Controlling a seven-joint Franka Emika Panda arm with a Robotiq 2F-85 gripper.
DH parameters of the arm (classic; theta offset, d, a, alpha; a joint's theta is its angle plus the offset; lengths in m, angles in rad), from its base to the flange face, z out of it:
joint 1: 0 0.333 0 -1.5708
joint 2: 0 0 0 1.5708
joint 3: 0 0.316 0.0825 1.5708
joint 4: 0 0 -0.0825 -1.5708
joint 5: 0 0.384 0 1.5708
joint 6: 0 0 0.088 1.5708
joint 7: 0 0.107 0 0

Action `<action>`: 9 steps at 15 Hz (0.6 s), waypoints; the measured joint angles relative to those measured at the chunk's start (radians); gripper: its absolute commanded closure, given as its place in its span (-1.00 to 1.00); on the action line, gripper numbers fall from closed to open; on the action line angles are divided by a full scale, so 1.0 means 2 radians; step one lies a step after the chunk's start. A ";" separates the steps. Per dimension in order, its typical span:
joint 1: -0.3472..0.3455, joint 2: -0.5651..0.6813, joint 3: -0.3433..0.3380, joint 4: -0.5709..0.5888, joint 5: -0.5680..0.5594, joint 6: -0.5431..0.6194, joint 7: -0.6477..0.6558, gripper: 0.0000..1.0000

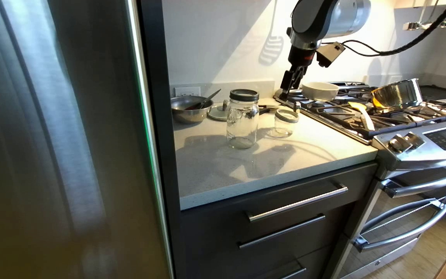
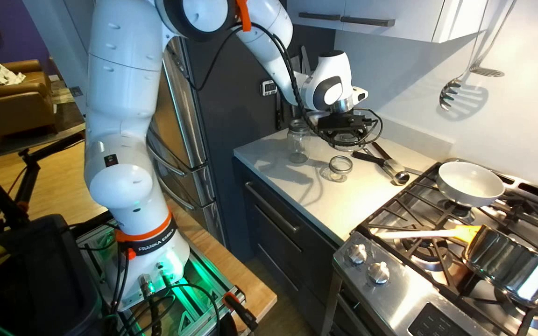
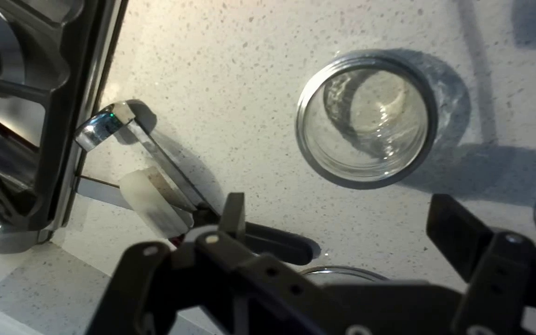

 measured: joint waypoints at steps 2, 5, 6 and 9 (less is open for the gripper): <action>-0.011 -0.022 0.011 -0.007 0.034 -0.028 -0.035 -1.00; -0.017 -0.058 0.013 -0.016 0.078 -0.069 -0.073 -1.00; -0.017 -0.070 0.013 -0.019 0.091 -0.082 -0.080 -1.00; -0.013 -0.109 0.011 -0.028 0.116 -0.119 -0.091 -1.00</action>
